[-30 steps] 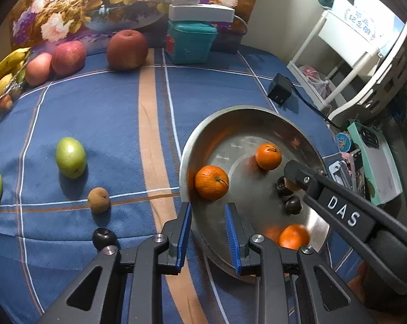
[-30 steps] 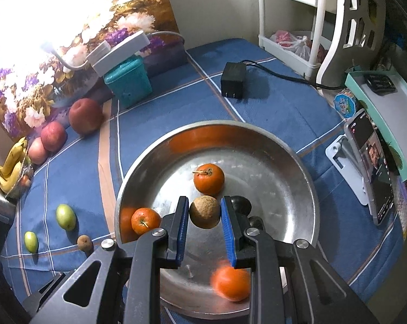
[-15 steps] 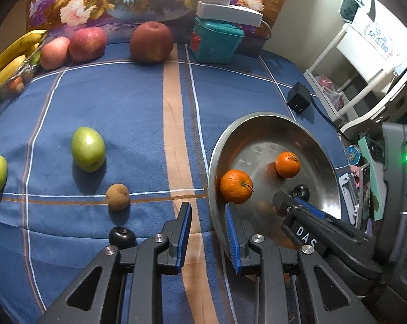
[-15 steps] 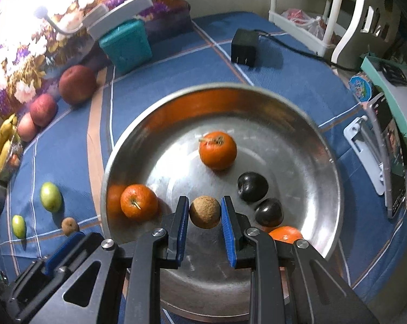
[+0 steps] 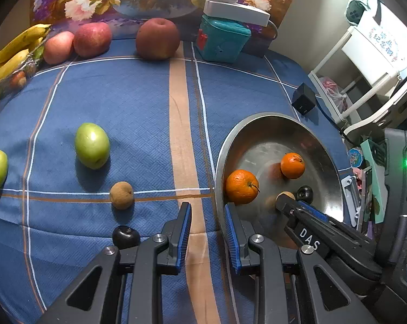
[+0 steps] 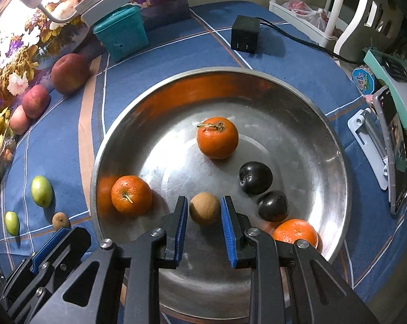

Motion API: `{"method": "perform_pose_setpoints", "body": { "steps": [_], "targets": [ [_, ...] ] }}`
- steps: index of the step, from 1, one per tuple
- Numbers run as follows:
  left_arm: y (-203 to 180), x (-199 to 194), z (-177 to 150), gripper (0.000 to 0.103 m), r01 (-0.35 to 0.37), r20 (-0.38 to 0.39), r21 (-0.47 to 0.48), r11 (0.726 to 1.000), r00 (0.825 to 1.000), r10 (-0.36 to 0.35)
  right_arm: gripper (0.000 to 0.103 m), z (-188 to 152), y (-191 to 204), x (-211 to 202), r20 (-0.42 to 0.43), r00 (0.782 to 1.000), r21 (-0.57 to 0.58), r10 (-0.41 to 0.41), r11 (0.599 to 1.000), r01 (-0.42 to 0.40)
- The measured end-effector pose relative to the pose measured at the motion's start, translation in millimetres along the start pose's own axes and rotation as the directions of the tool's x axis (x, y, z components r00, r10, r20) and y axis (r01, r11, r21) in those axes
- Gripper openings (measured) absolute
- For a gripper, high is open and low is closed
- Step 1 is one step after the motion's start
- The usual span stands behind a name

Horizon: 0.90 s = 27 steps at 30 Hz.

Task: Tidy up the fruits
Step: 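Open the right gripper to drop the kiwi into the tray, then move both open grippers back toward the remaining kiwi and plum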

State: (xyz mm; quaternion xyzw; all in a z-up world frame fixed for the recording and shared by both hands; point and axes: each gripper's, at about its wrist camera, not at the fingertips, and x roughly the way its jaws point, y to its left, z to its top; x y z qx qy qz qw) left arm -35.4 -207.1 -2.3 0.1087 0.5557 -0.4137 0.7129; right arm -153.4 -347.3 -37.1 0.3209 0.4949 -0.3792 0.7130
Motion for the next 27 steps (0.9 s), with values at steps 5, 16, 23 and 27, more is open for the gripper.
{"method": "perform_pose_setpoints", "body": {
  "steps": [5,16,23,27],
  "targets": [
    [1,-2,1,0.028,0.003,0.007,-0.006,1.0,1.0,-0.003,0.027,4,-1,-7,0.016,1.0,-0.007,0.002,1.0,-0.001],
    [11,-6,3,0.028,-0.022,0.019,-0.037,0.999,1.0,0.023,0.027,9,3,-30,0.074,0.997,-0.031,0.005,1.0,-0.003],
    [17,-9,5,0.03,-0.07,0.032,-0.053,0.996,0.997,0.072,0.051,8,8,-30,0.087,0.996,-0.056,-0.011,0.998,0.015],
    [23,-11,6,0.057,-0.103,0.041,-0.068,0.992,0.994,0.106,0.064,8,11,-30,0.094,0.995,-0.072,-0.019,0.997,0.026]
  ]
}}
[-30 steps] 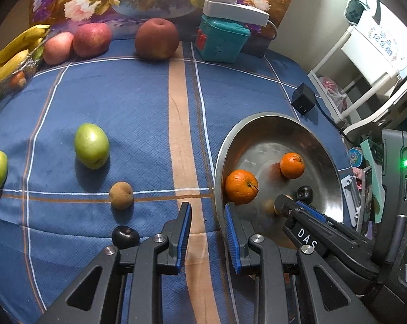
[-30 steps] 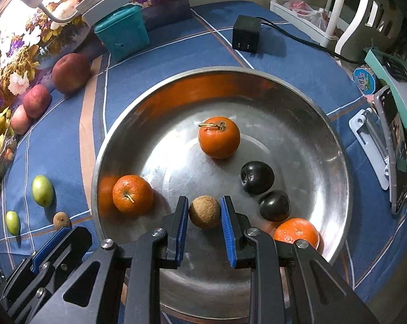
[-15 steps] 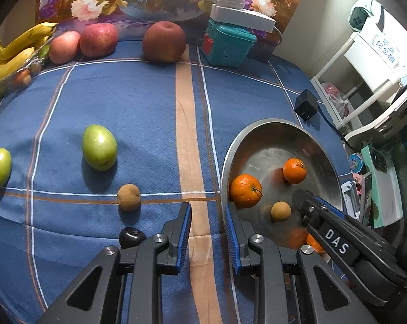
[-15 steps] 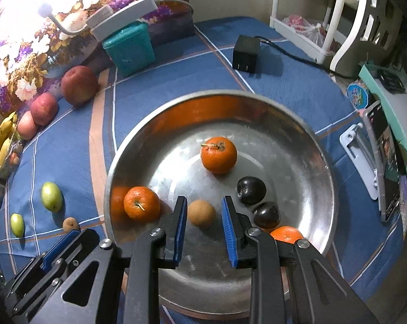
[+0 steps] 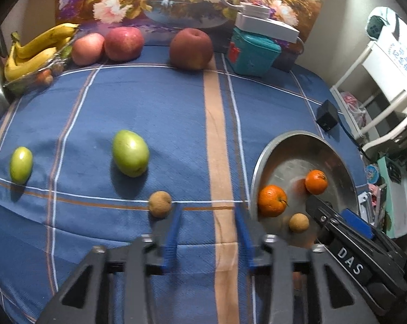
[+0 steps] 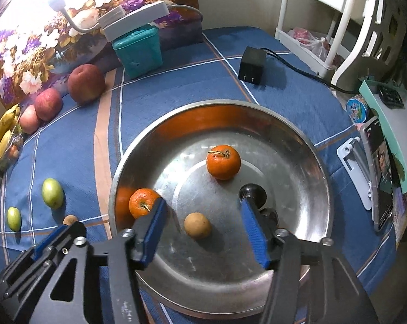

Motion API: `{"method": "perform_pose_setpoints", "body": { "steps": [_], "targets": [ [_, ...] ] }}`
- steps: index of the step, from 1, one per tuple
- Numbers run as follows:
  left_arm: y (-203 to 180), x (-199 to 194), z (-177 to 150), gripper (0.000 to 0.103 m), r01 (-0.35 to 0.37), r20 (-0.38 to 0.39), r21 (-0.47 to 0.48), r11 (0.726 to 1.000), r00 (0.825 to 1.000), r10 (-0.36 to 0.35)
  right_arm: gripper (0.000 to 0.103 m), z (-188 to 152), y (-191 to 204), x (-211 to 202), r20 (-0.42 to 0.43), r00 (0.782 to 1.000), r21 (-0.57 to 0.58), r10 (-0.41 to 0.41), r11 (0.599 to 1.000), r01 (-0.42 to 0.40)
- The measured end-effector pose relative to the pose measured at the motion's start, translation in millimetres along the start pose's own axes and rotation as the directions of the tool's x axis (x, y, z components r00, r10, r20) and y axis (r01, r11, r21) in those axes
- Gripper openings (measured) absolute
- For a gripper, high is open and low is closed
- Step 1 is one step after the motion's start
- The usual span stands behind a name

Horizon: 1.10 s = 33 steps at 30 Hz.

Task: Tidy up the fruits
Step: 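Move both open grippers back toward the remaining kiwi and plum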

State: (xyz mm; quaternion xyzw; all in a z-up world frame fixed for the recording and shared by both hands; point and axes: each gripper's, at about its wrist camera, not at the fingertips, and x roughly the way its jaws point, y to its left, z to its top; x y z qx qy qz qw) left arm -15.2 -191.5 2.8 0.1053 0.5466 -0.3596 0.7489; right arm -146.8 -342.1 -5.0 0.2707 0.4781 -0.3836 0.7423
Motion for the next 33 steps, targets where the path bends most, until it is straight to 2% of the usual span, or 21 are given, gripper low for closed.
{"method": "perform_pose_setpoints", "body": {
  "steps": [4,11,13,15,19,23,26,27,29,33],
  "targets": [
    [6,-1,1,0.067,-0.034,0.009,-0.015,0.999,0.999,0.034,0.071,0,2,-1,0.009,1.0,-0.019,-0.008,1.0,0.008],
    [13,0,2,0.084,-0.074,0.014,-0.028,0.997,0.997,0.074,0.074,-2,7,1,0.01,1.0,-0.041,-0.016,0.999,0.016],
    [15,1,2,0.088,-0.088,0.014,-0.032,0.996,0.996,0.088,0.081,-3,7,1,0.013,1.0,-0.042,-0.017,0.999,0.018],
    [16,2,2,0.092,-0.1,0.015,-0.034,0.994,0.995,0.101,0.082,-3,8,1,0.016,1.0,-0.044,-0.023,0.999,0.024],
    [19,2,2,0.093,-0.114,0.016,-0.038,0.993,0.993,0.114,0.082,-3,8,2,0.012,1.0,-0.046,-0.023,0.999,0.023],
    [21,2,2,0.103,-0.138,0.025,-0.04,0.99,0.99,0.139,0.082,-3,8,3,0.011,1.0,-0.049,-0.026,0.998,0.027],
    [22,0,1,0.103,-0.154,0.041,-0.037,0.987,0.987,0.156,0.083,-3,8,3,0.016,1.0,-0.052,-0.026,0.998,0.027],
    [23,0,1,0.103,-0.164,0.048,-0.036,0.986,0.985,0.165,0.084,-4,8,3,0.02,0.999,-0.055,-0.026,0.998,0.027],
    [25,-1,2,0.103,-0.184,0.06,-0.036,0.982,0.981,0.186,0.093,-4,8,3,0.027,0.999,-0.055,-0.031,0.998,0.033],
    [29,-2,2,0.103,-0.186,0.065,-0.046,0.982,0.98,0.188,0.093,-4,6,1,0.042,0.999,-0.048,-0.027,0.998,0.029]
  ]
}}
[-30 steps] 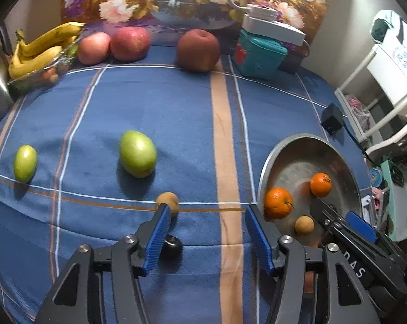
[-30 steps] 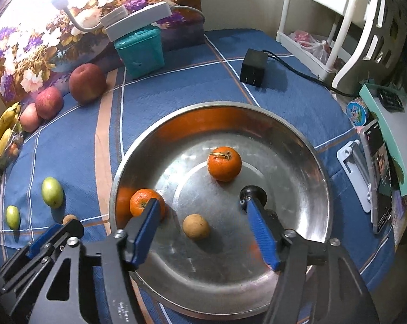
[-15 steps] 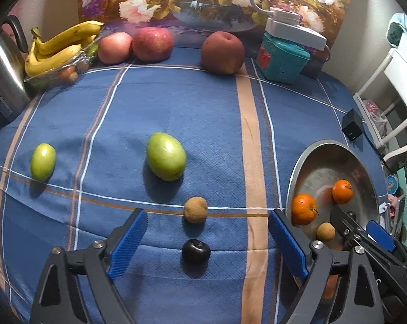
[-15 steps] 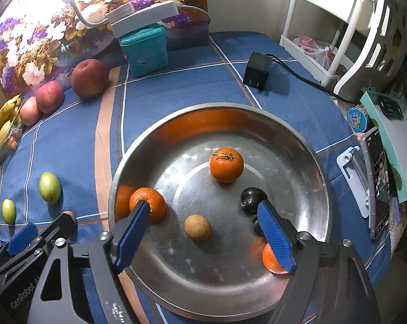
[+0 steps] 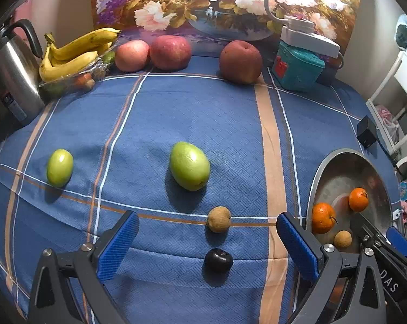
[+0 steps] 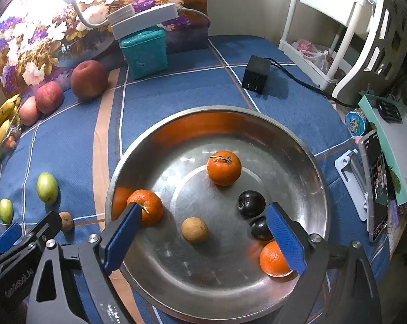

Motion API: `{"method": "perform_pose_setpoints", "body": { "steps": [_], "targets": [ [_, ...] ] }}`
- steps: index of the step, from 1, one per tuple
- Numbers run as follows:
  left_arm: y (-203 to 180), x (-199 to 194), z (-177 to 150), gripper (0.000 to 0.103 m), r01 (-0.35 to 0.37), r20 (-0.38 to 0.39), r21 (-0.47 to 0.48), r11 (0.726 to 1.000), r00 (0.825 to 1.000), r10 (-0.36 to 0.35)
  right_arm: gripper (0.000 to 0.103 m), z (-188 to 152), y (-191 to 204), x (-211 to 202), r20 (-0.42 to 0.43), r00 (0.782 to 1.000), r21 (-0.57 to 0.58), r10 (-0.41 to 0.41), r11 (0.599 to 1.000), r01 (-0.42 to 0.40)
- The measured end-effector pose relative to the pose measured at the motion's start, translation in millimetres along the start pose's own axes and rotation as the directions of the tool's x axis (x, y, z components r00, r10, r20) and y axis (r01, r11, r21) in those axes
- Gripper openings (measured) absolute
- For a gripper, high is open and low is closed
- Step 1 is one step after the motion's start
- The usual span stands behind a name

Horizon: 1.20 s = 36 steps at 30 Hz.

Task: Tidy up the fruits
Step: 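Move both open grippers back toward the remaining kiwi and plum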

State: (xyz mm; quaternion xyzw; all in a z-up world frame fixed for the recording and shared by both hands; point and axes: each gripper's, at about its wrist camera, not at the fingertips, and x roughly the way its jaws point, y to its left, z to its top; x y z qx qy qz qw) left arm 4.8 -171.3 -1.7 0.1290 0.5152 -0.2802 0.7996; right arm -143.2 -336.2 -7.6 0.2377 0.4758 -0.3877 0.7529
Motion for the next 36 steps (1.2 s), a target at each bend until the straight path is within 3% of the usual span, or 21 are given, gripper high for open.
{"method": "perform_pose_setpoints", "body": {
  "steps": [23,31,36],
  "targets": [
    [16,-11,-6,0.103,-0.056,0.014,0.059,0.997,0.998,0.055,0.093,-5,0,-5,0.01,1.0,0.033,0.005,0.999,-0.006],
    [33,-20,-9,0.103,-0.076,0.022,0.122,0.99,0.997,0.074,0.093,-9,12,-14,0.012,1.0,0.026,0.013,1.0,-0.013],
    [60,-28,-5,0.103,-0.078,0.029,0.07,0.995,0.997,0.076,0.093,-12,24,-17,0.002,1.0,0.009,0.023,1.0,-0.023]
  ]
}}
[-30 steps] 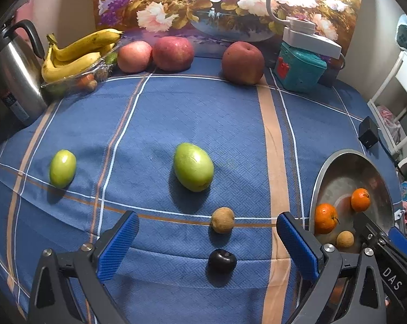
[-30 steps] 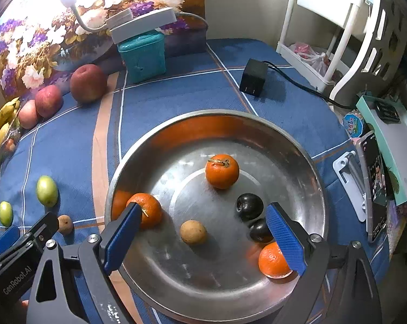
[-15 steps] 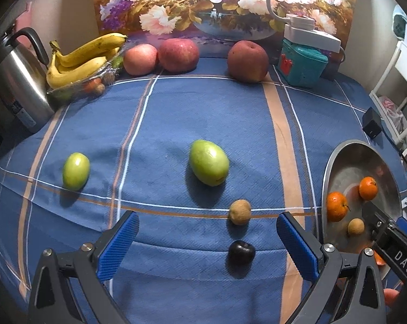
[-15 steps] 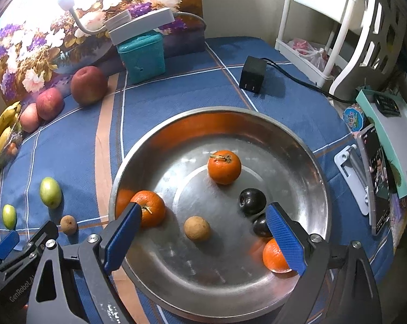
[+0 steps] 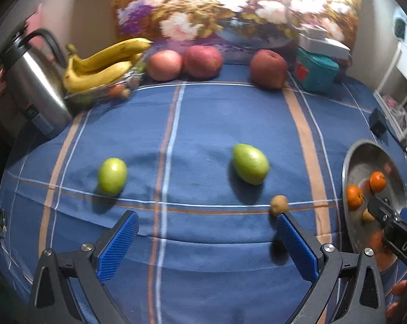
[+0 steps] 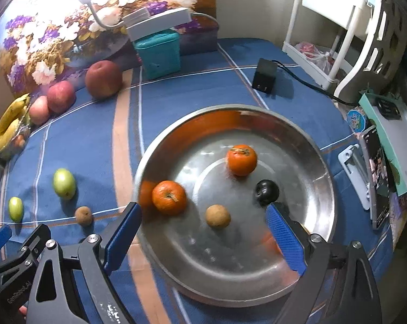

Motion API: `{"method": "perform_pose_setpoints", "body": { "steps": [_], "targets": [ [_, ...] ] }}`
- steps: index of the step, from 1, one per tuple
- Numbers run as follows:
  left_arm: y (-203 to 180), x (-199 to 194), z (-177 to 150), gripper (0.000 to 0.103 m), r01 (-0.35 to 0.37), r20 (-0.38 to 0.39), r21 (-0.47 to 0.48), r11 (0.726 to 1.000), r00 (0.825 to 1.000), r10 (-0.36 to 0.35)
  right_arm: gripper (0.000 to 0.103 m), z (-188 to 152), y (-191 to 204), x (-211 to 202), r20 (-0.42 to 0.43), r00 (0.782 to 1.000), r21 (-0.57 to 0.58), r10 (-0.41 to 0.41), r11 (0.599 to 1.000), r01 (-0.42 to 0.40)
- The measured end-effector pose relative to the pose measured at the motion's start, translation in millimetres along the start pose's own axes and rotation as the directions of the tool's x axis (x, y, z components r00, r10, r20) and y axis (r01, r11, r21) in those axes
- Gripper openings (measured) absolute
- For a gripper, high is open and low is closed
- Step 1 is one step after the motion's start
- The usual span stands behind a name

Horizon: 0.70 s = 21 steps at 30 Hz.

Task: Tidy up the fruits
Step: 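Move both open grippers back toward the remaining kiwi and plum, then reach the open right gripper toward the dark plum on the cloth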

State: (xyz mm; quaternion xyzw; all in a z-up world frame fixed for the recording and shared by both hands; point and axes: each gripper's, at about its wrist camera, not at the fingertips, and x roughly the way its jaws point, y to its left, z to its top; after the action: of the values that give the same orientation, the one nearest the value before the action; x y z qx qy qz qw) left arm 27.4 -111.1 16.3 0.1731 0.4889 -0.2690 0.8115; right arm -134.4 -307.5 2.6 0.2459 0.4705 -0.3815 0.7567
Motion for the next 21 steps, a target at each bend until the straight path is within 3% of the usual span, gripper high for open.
{"method": "perform_pose_setpoints", "body": {
  "steps": [21],
  "targets": [
    [112,-13,2,0.103,-0.059,0.007,-0.168,0.984,0.998,0.061,0.093,-13,91,-14,-0.034,0.997,-0.132,0.075,0.988,-0.079]
  ]
}}
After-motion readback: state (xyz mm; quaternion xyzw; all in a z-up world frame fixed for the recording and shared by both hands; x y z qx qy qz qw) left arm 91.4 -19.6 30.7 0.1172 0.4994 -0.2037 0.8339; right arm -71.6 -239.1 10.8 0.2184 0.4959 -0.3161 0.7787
